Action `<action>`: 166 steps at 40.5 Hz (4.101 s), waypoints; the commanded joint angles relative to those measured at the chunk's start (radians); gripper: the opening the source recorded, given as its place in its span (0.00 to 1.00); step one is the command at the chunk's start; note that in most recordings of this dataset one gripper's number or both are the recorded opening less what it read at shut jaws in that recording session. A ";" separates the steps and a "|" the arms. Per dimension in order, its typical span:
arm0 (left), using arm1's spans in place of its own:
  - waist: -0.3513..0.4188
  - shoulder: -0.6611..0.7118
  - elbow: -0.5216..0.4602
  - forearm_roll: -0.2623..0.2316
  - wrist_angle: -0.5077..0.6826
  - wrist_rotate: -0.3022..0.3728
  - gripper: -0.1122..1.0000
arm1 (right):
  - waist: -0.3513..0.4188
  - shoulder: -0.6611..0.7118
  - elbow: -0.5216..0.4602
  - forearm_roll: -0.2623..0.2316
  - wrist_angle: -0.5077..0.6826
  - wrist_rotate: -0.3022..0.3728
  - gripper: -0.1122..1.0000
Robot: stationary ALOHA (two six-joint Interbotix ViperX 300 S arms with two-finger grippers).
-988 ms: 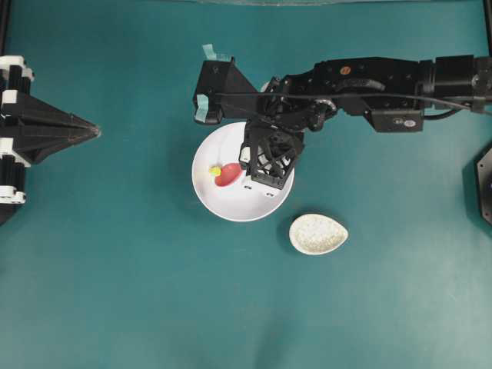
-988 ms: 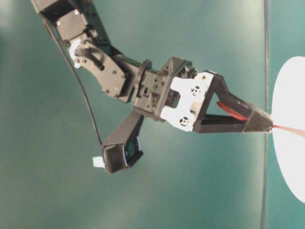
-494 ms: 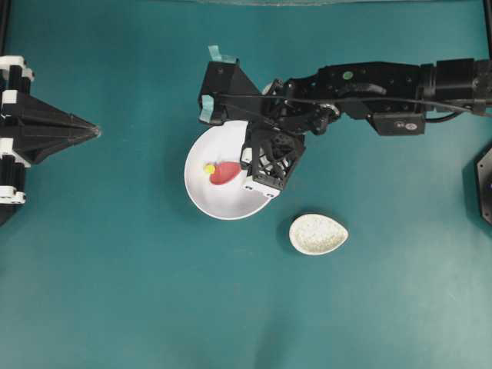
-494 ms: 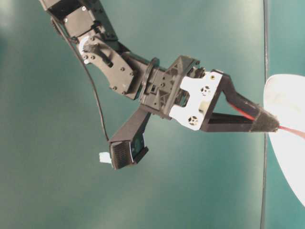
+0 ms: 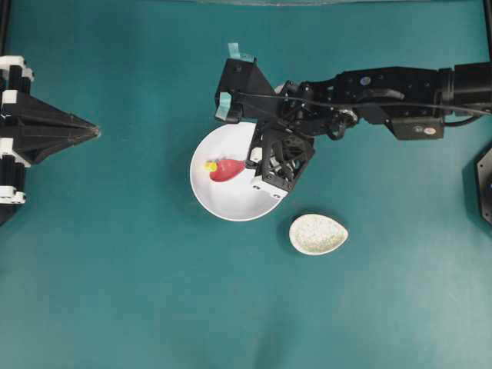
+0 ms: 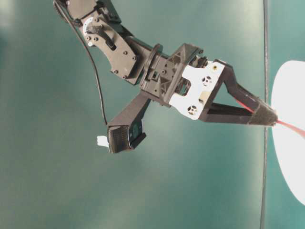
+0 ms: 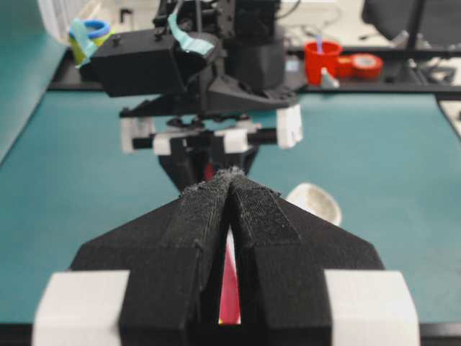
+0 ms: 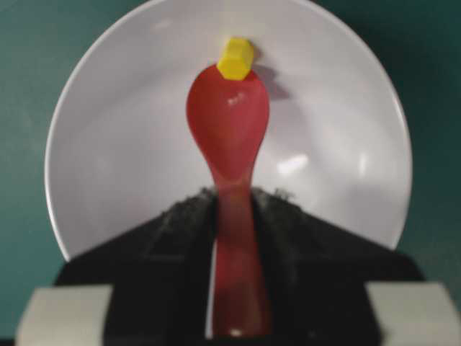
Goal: Scoop the yellow hexagonal prism block from the bowl with a spoon using the right arm.
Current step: 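Tilt and raise the spoon with the block resting on it, then draw the right gripper back right, holding the loaded spoon above the bowl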
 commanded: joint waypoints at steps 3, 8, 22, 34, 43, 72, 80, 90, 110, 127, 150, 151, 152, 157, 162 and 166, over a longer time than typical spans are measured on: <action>0.003 0.005 -0.028 0.003 -0.003 0.000 0.10 | 0.009 -0.043 0.009 0.003 -0.040 -0.002 0.31; 0.003 0.005 -0.029 0.003 -0.003 0.000 0.10 | 0.015 -0.055 0.029 0.003 -0.071 0.000 0.31; 0.003 0.005 -0.028 0.003 -0.003 0.000 0.10 | 0.028 -0.071 0.064 0.003 -0.115 0.015 0.31; 0.003 0.005 -0.029 0.003 -0.003 -0.002 0.10 | 0.037 -0.080 0.098 0.003 -0.167 0.017 0.31; 0.003 0.005 -0.028 0.003 -0.003 -0.002 0.10 | 0.044 -0.098 0.127 0.003 -0.216 0.018 0.31; 0.003 0.003 -0.028 0.003 -0.003 -0.005 0.10 | 0.064 -0.132 0.235 0.005 -0.410 0.018 0.31; 0.003 0.005 -0.028 0.003 -0.003 -0.005 0.10 | 0.072 -0.133 0.265 0.005 -0.488 0.018 0.31; 0.003 0.005 -0.028 0.003 -0.003 -0.005 0.10 | 0.083 -0.147 0.308 0.005 -0.560 0.018 0.31; 0.003 0.005 -0.028 0.003 -0.005 -0.008 0.10 | 0.107 -0.170 0.434 0.005 -0.799 0.018 0.31; 0.003 0.006 -0.028 0.003 -0.005 -0.009 0.10 | 0.133 -0.170 0.545 0.000 -1.035 0.014 0.31; 0.003 0.009 -0.028 0.003 -0.003 -0.009 0.10 | 0.141 -0.176 0.591 -0.046 -1.190 0.000 0.31; 0.003 0.009 -0.028 0.003 -0.003 -0.009 0.10 | 0.141 -0.183 0.589 -0.046 -1.187 -0.003 0.31; 0.003 0.011 -0.028 0.003 -0.003 -0.009 0.10 | 0.141 -0.187 0.586 -0.046 -1.186 -0.005 0.31; 0.002 0.009 -0.028 0.003 0.002 -0.011 0.10 | 0.141 -0.238 0.581 -0.046 -1.149 -0.037 0.31; 0.003 0.006 -0.028 0.003 0.006 -0.014 0.10 | 0.138 -0.318 0.569 -0.046 -1.078 -0.083 0.31; 0.003 0.005 -0.028 0.003 0.006 -0.012 0.10 | 0.137 -0.391 0.555 -0.046 -1.002 -0.120 0.31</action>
